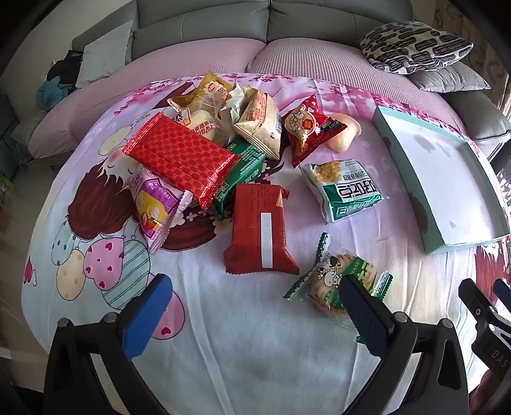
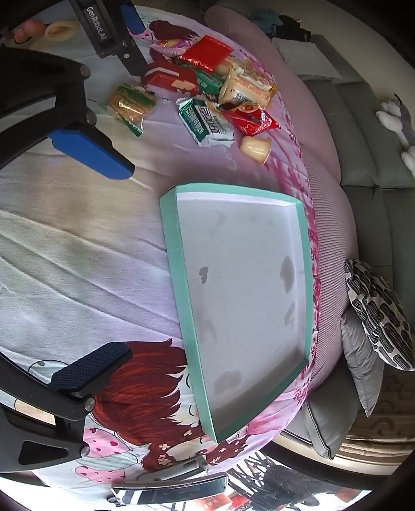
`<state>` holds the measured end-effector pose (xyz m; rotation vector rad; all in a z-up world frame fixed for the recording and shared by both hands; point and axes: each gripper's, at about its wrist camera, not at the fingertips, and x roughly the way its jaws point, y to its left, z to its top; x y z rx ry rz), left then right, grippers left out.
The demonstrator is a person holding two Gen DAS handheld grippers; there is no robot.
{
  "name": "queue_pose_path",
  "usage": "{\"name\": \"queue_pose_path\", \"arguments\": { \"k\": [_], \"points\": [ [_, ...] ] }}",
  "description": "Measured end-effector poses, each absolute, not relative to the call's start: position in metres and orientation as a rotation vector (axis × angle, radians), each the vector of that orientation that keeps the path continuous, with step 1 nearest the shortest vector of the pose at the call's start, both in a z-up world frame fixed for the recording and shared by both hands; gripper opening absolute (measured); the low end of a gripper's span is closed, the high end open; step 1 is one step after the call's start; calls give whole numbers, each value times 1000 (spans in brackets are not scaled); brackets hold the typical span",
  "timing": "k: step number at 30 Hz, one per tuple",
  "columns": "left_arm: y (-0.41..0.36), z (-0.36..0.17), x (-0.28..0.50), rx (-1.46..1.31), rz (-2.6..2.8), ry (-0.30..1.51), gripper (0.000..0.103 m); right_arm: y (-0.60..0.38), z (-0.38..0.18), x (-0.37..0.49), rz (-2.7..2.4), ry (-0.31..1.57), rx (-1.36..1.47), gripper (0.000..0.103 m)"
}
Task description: Organize snacks
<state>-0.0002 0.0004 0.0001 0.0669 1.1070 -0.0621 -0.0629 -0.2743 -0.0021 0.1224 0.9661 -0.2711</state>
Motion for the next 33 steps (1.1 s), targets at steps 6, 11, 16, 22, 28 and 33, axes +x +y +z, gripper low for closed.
{"name": "queue_pose_path", "arguments": {
  "k": [6,11,16,22,28,33],
  "points": [
    [1,0,1,70,-57,1112,103,-274,-2,-63,-269,970,123,103],
    [-3,3,0,72,-56,1102,103,-273,-4,-63,-269,972,123,103],
    [0,2,-2,66,-60,1093,103,-272,-5,-62,-269,975,122,103],
    [0,2,-4,67,-67,1088,103,-271,-5,-64,-268,976,121,103],
    [0,3,-4,66,-68,1090,103,-271,-5,-63,-268,977,120,103],
    [0,3,-4,67,-70,1089,103,-271,-5,-63,-268,978,121,103]
  ]
}}
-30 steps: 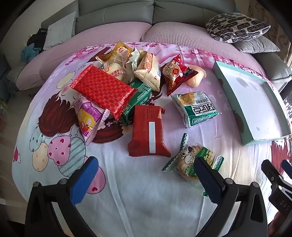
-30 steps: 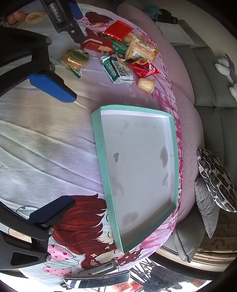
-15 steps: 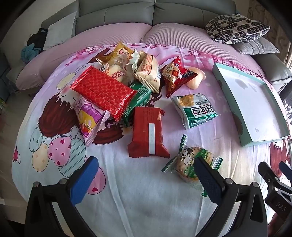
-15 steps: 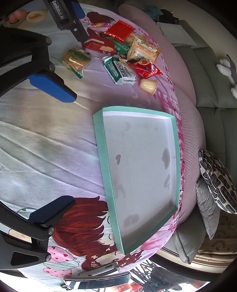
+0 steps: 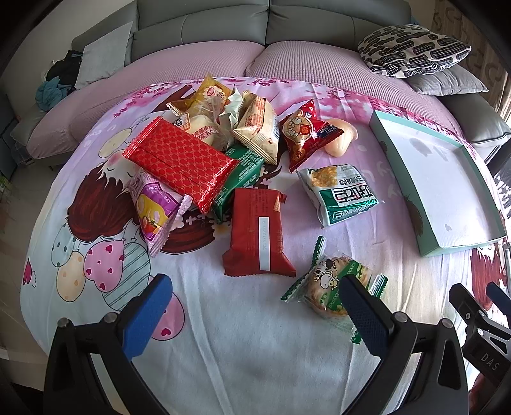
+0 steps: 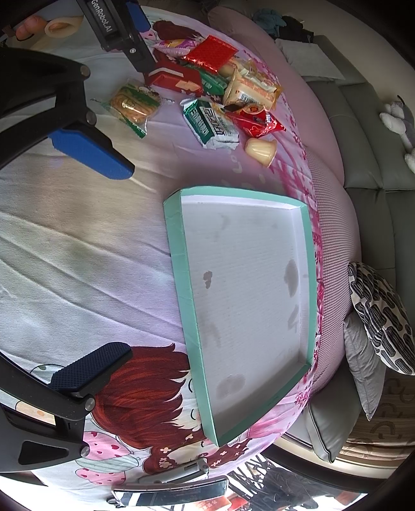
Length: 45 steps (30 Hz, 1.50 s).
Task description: Organize snacks
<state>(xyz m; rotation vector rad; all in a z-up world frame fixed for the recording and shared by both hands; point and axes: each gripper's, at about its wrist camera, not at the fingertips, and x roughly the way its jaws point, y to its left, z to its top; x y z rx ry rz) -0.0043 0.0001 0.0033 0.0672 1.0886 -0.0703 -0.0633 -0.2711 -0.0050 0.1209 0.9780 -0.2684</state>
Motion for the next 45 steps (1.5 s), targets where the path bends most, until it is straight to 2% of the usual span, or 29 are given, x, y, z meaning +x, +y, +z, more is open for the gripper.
{"name": "queue_pose_path", "arguments": {
  "k": [45],
  "points": [
    [4,3,-1,63,-53,1103,103,-271,-5,-63,-269,981,119,103]
  ]
}}
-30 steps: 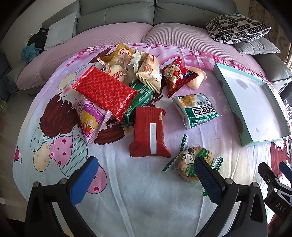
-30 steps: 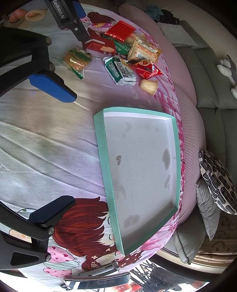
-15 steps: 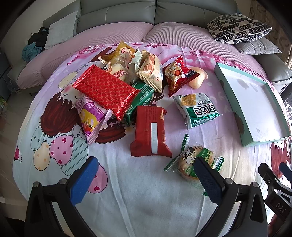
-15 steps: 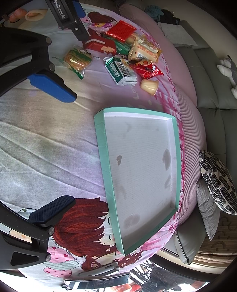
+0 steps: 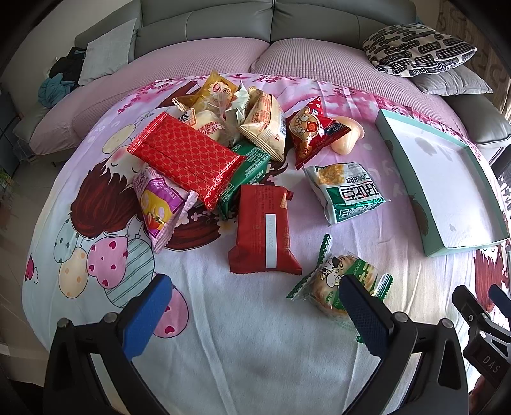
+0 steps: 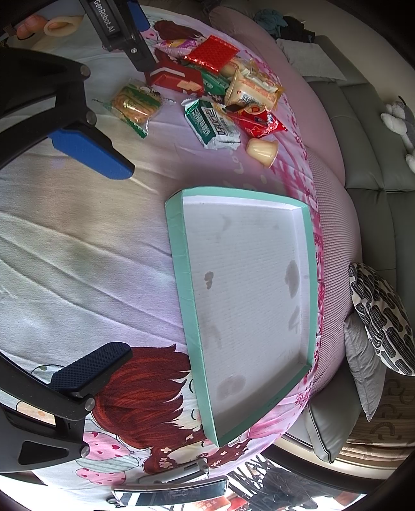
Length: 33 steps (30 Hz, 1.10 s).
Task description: Organize snacks
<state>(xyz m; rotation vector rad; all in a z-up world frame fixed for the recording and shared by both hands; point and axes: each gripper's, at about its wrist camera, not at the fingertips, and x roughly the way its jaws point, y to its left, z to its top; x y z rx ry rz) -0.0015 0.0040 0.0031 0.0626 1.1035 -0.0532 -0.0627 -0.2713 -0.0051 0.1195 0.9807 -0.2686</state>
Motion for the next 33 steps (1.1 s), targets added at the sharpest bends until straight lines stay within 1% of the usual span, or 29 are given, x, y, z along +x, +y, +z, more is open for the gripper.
{"name": "queue_pose_path", "arguments": {
  "k": [15,25,30,33],
  "points": [
    [5,2,-2,59,-54,1107,103,-271,-7,-62,-268,982,119,103],
    [30,15,6,27,-8,1064,103,-246,-7,-58,-178,933,145,103],
    [43,9,15,-25,-8,1103,103,-221,-9,-47,-95,940,147,103],
    [42,0,21,-18,-14,1141,102,-204,-11,-41,-49,942,134,100]
  ]
}}
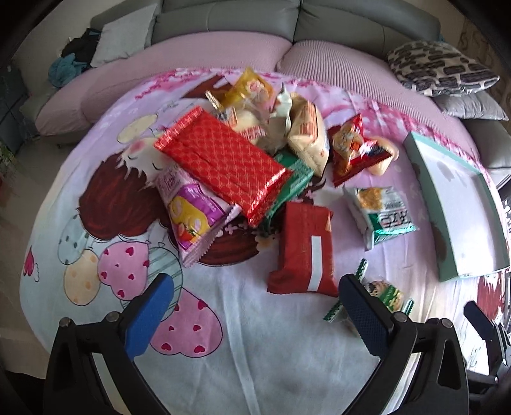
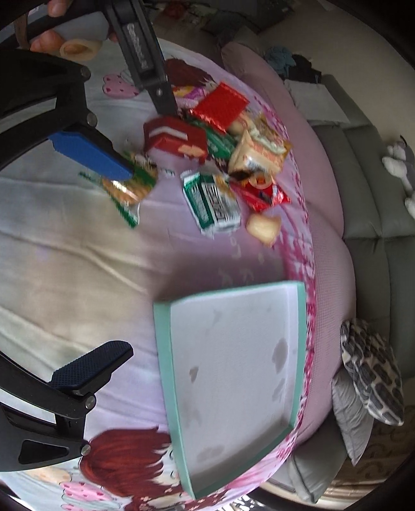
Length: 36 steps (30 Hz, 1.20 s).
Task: Organize snacks
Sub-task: 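Grasp the green-wrapped round biscuit with the right tool while the left tool grasps the red rectangular pack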
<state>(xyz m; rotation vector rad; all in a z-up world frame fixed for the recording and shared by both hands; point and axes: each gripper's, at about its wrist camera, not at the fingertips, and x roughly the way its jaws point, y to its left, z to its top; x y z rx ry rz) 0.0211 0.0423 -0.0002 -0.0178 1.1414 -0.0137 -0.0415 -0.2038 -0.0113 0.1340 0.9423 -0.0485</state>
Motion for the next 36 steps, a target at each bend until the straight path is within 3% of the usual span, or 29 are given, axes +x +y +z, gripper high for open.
{"name": "queue_pose_path", "arguments": {
  "k": [7,27,36],
  "points": [
    [50,-14,32,-57,-17,1193,101,-172,-25,-25,21,1001,52,87],
    [33,-23,68,-61,-36,1231,100,-133,-49,4,150,1043,-138,86],
    [0,-32,76,-83,-77,1236,74,-163,-45,16,48,1022,-53,67]
  ]
}}
